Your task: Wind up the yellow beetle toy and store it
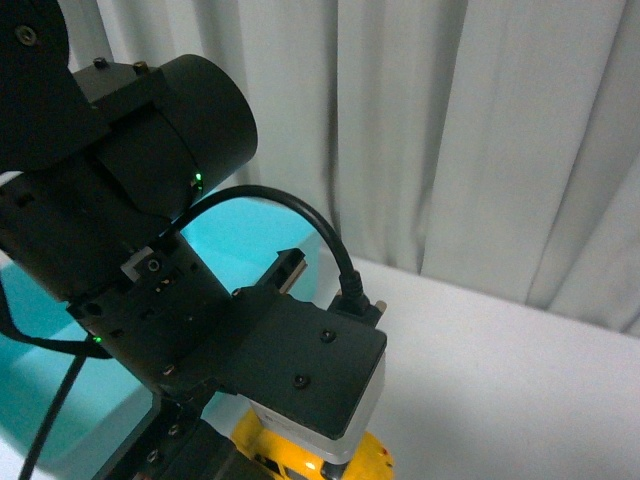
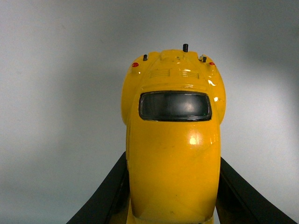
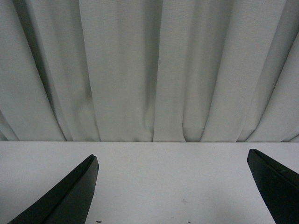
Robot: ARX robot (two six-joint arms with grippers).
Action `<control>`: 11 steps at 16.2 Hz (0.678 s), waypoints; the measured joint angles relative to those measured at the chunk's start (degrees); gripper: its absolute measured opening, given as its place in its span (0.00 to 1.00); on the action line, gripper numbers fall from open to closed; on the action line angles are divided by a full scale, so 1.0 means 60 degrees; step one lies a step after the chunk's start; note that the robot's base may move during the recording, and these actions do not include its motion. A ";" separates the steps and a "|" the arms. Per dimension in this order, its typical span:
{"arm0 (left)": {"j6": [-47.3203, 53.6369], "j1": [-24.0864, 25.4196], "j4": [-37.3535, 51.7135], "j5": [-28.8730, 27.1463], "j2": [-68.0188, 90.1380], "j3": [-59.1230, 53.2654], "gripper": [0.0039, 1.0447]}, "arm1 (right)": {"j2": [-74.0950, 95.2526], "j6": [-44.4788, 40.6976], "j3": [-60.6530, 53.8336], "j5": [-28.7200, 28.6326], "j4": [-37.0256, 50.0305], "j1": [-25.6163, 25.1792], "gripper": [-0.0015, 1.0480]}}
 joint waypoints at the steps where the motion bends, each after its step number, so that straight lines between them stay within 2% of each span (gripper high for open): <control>1: -0.0430 0.0197 -0.0517 0.0816 -0.0710 0.0375 0.40 | 0.0000 0.0000 0.0000 0.0000 0.0000 0.0000 0.94; 3: -0.1264 0.1184 -0.0382 0.1668 -0.0976 0.1322 0.40 | 0.0000 0.0000 0.0000 0.0000 0.0000 0.0000 0.94; 5: -0.2408 0.2353 0.0645 0.1698 -0.0270 0.2226 0.40 | 0.0000 0.0000 0.0000 0.0000 0.0000 0.0000 0.94; 8: -0.4171 0.3963 0.2262 0.0204 0.1453 0.3370 0.40 | 0.0000 0.0000 0.0000 0.0000 -0.0004 0.0000 0.94; 10: -0.4692 0.4809 0.2422 -0.1045 0.2481 0.3625 0.40 | 0.0000 0.0000 0.0000 0.0000 -0.0004 0.0000 0.94; 11: -0.4809 0.5071 0.2310 -0.1384 0.2776 0.3632 0.40 | 0.0000 0.0000 0.0000 0.0004 0.0000 0.0000 0.94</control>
